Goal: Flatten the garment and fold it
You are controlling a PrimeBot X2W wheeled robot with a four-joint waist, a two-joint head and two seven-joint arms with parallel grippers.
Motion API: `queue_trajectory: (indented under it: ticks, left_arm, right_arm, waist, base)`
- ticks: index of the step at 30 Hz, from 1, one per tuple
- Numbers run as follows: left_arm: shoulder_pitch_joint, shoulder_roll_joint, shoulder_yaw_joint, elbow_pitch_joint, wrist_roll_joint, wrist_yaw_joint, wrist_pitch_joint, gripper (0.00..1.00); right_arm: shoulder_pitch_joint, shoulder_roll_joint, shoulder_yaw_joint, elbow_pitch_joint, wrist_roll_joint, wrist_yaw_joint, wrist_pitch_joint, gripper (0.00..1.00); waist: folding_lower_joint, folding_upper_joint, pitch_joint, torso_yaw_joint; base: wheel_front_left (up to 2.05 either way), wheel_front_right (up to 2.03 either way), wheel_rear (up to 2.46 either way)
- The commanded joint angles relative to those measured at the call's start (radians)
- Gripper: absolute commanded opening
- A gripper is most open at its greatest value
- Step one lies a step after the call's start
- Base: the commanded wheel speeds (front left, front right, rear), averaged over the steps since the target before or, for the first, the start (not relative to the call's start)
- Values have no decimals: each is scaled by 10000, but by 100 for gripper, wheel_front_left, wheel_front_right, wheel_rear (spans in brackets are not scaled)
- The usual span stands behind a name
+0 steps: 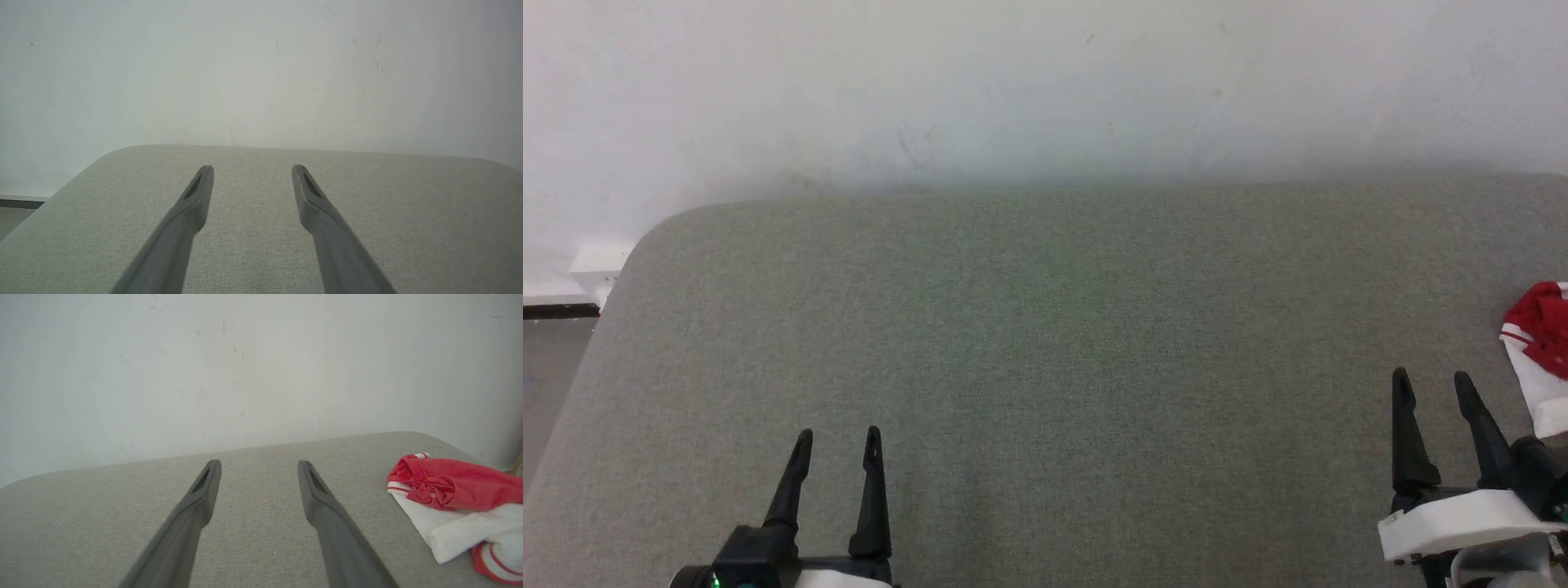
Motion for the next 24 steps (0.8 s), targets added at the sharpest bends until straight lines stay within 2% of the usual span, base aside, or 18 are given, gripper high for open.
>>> queue_trajectory:
  ticks: [1,3,4,24]
  left_arm:
    - [7,-55,104,-38,-56,-60,-47,100]
    - [-34,-79,174,-50,-41,-64,-47,100]
    - [-6,-62,145,-26,11,-5,3,0]
    - [-198,-81,195,21,173,-63,315,0]
  right_arm:
    - [-76,23,54,-42,95,-9,-52,100]
    - [-80,23,81,-32,83,-9,-53,100]
    - [-13,0,63,-8,11,0,3,0]
    - [-17,-2,234,-209,-193,-1,304,0]
  waist:
    - [0,0,41,-74]
    - [0,0,78,-107]
    - [0,0,64,-95]
    - [1,0,53,-115]
  base:
    - [0,0,0]
    - [0,0,0]
    - [0,0,0]
    - [0,0,0]
